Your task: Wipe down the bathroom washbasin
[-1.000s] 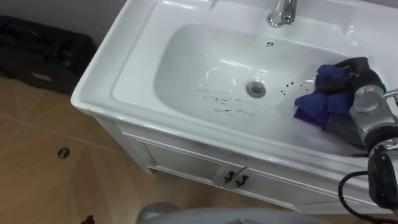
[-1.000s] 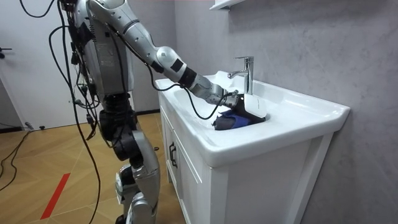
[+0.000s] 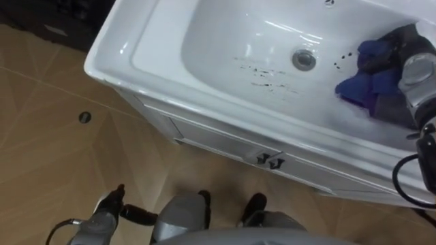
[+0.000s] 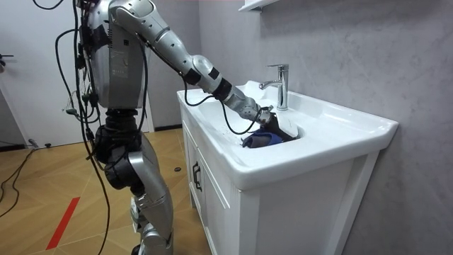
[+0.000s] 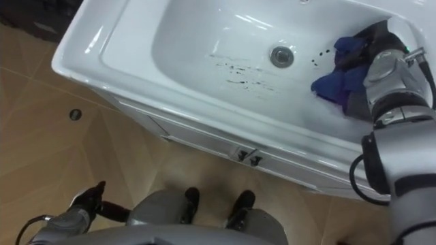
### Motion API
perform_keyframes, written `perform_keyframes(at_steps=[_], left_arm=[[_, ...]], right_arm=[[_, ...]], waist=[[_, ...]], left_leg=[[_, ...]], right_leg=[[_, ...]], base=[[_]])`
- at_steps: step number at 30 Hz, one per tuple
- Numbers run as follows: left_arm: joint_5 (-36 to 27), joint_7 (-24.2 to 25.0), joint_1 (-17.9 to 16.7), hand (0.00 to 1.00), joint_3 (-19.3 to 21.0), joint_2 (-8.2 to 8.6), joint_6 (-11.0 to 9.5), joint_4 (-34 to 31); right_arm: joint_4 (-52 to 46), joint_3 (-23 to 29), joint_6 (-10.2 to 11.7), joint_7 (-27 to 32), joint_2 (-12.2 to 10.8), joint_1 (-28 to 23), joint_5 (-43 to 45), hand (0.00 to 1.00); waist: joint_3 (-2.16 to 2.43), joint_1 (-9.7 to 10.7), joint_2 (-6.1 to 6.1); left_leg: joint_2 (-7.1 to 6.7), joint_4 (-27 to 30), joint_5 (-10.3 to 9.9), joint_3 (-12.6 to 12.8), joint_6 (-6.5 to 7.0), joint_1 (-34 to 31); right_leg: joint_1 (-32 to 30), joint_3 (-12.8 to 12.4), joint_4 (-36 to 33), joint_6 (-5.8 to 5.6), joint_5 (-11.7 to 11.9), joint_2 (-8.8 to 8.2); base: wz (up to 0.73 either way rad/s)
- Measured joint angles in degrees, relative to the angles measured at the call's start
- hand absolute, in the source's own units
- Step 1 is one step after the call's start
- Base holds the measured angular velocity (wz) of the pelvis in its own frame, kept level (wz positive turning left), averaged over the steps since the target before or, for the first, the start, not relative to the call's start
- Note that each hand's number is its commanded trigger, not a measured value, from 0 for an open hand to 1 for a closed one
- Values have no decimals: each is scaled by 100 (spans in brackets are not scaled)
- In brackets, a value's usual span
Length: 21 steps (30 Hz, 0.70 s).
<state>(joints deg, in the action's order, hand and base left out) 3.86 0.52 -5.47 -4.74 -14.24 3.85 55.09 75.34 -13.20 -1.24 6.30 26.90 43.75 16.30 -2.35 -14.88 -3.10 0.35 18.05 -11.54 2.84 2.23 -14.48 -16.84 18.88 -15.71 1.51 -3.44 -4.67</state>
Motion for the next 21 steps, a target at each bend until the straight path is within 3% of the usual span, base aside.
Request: perform_keyframes(at_steps=[4, 11, 21], left_arm=[[0, 17, 98, 0, -30, -9, -92, 3], [13, 120, 210, 0, -121, -44, -177, 136], [11, 118, 396, 0, -123, -83, -183, 227]], right_arm=[[-34, -155, -8, -178, 40, 12, -28, 100], [-196, -514, -12, -473, 32, 15, 408, 100], [-346, -816, -25, -366, 6, 14, 657, 100]], waist=[[-17, -95, -28], [-102, -295, -173], [-119, -499, -173]], left_leg=[[3, -21, 1, 22, -1, 14], [25, -44, 5, 1, -11, 7], [141, -43, -21, 112, -92, -1]], right_leg=[[-14, 25, -17, 3, 2, -6], [28, 179, 81, 40, 24, 9], [52, 167, 212, 104, 121, 136]], base=[[-4], [1], [-7]])
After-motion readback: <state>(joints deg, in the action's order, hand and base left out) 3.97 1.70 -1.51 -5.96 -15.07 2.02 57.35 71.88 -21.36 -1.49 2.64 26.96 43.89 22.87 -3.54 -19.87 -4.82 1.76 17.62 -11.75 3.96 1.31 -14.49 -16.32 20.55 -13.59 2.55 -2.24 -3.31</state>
